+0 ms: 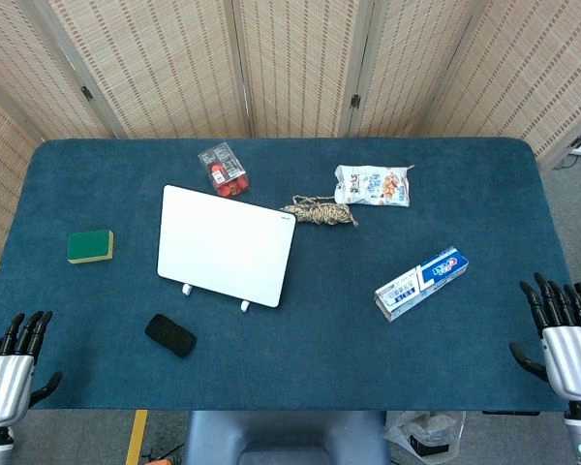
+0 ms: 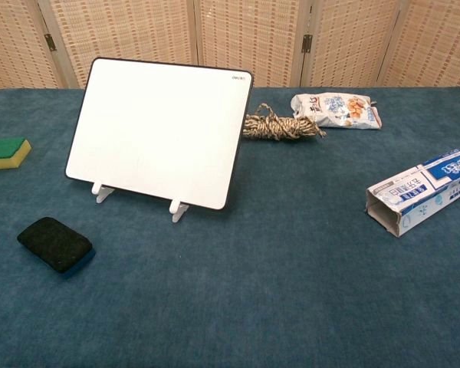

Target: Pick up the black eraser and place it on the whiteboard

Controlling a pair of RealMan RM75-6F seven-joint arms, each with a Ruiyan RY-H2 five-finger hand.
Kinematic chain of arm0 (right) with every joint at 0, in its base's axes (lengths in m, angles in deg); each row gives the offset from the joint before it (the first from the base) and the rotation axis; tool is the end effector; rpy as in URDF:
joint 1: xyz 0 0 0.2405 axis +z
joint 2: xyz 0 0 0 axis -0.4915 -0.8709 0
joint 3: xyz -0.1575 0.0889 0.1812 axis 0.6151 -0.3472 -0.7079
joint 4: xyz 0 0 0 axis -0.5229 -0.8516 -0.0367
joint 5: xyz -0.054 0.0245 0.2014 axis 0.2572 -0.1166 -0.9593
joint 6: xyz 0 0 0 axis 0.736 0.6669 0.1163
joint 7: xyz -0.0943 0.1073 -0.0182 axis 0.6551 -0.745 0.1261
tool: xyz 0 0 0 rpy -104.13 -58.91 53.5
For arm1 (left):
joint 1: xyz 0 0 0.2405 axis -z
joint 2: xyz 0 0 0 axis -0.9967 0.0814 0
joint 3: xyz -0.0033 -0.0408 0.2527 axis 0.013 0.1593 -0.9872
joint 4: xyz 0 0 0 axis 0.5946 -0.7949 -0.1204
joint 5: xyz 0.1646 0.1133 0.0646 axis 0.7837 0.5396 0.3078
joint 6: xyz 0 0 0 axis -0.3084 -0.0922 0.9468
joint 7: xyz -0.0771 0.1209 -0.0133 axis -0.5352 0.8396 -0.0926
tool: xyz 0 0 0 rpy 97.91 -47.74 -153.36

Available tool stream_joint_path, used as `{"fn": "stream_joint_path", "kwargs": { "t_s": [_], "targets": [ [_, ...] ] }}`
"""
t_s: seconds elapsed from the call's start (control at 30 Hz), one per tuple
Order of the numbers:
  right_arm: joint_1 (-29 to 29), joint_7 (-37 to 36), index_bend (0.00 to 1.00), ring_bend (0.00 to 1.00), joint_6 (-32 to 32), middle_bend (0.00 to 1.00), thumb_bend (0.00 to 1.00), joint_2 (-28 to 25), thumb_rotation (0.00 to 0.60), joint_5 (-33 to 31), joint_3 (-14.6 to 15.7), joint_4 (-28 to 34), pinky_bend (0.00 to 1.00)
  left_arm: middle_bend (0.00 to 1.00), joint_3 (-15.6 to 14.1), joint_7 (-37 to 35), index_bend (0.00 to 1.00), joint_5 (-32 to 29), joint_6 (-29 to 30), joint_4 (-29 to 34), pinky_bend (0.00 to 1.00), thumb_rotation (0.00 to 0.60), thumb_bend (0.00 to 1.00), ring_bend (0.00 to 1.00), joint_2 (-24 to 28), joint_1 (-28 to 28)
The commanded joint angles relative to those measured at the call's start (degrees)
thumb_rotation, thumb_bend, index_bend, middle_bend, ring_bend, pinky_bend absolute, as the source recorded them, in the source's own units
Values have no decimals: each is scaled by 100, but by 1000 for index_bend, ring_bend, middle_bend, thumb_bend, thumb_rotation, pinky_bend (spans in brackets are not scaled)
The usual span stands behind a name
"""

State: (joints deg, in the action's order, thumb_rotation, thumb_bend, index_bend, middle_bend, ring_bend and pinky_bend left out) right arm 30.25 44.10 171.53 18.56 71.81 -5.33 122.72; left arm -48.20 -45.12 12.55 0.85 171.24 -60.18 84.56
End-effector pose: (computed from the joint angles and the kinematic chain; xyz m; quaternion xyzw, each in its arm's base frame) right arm -0.3081 -0.1569 0.1656 0.6013 -0.3489 0.3644 0.6196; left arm -0.3042 0.1424 0.1336 -0.6272 -0.3087 -0.3075 0.6456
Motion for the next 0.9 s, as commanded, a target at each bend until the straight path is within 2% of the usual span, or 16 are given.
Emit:
{"fn": "stream_joint_path", "kwargs": {
  "t_s": [0.03, 0.2, 0.37, 0.4, 0.43, 0.47, 0.5, 0.53, 0.57, 0.63, 0.7, 0.8, 0.9],
  "targets": [
    [34, 40, 0, 0, -69, 0, 267, 5, 600, -20, -7, 4, 10, 146, -1, 0, 0, -9, 4, -1, 342, 600, 232, 101, -2, -3],
    [26, 62, 0, 0, -46, 0, 267, 8, 600, 13, 2, 14, 10, 147, -35, 3, 0, 57, 37, -4, 341, 600, 233, 101, -9, -9],
    [-13, 3, 0, 0, 42, 0, 268, -1, 600, 49, -1, 10, 10, 200, -177, -357, 0, 554, 71, -152, 358, 600, 232, 127, 25, 101],
    [-13, -1, 0, 0, 47, 0, 268, -3, 600, 49, -6, 11, 10, 274, -191, -535, 0, 761, 154, -236, 379, 600, 232, 162, 25, 147],
    [-5, 3, 0, 0, 46, 0, 268, -5, 600, 48, -18, 11, 10, 445, -168, -763, 0, 1020, 335, -406, 436, 600, 232, 258, -28, 201],
    [5, 1, 0, 0, 36, 0, 267, -6, 600, 54, -22, 13, 10, 629, -145, -894, 0, 1158, 448, -549, 531, 600, 233, 387, -91, 234],
    [17, -5, 0, 0, 22, 0, 267, -6, 600, 64, -22, 15, 10, 752, -136, -1001, 0, 1261, 515, -684, 606, 600, 233, 486, -156, 267],
    [29, -7, 0, 0, 4, 0, 267, -7, 600, 69, -23, 13, 10, 906, -142, -1106, 8, 1326, 527, -799, 744, 600, 233, 653, -213, 303],
    [48, -7, 0, 0, -28, 0, 268, -10, 600, 73, -23, 6, 10, 981, -171, -1241, 25, 1358, 452, -915, 849, 600, 232, 776, -253, 361],
    [83, -19, 0, 0, -93, 0, 268, -20, 600, 55, -30, -3, 10, 1000, -255, -1454, 68, 1434, 257, -995, 944, 600, 231, 882, -247, 481],
    [127, -25, 0, 0, -174, 0, 267, -31, 600, 19, -47, -10, 10, 1000, -327, -1680, 123, 1551, -1, -989, 991, 600, 231, 942, -200, 680],
    [177, -25, 0, 0, -267, 0, 267, -44, 600, -17, -60, 0, 10, 1000, -391, -1850, 177, 1447, -667, -665, 1000, 600, 232, 995, -8, 1008],
    [178, -27, 0, 0, -245, 0, 268, -48, 600, 8, -58, 15, 10, 1000, -405, -1885, 154, 1053, -1682, -124, 1000, 600, 232, 1000, 302, 1427]
  ]
}}
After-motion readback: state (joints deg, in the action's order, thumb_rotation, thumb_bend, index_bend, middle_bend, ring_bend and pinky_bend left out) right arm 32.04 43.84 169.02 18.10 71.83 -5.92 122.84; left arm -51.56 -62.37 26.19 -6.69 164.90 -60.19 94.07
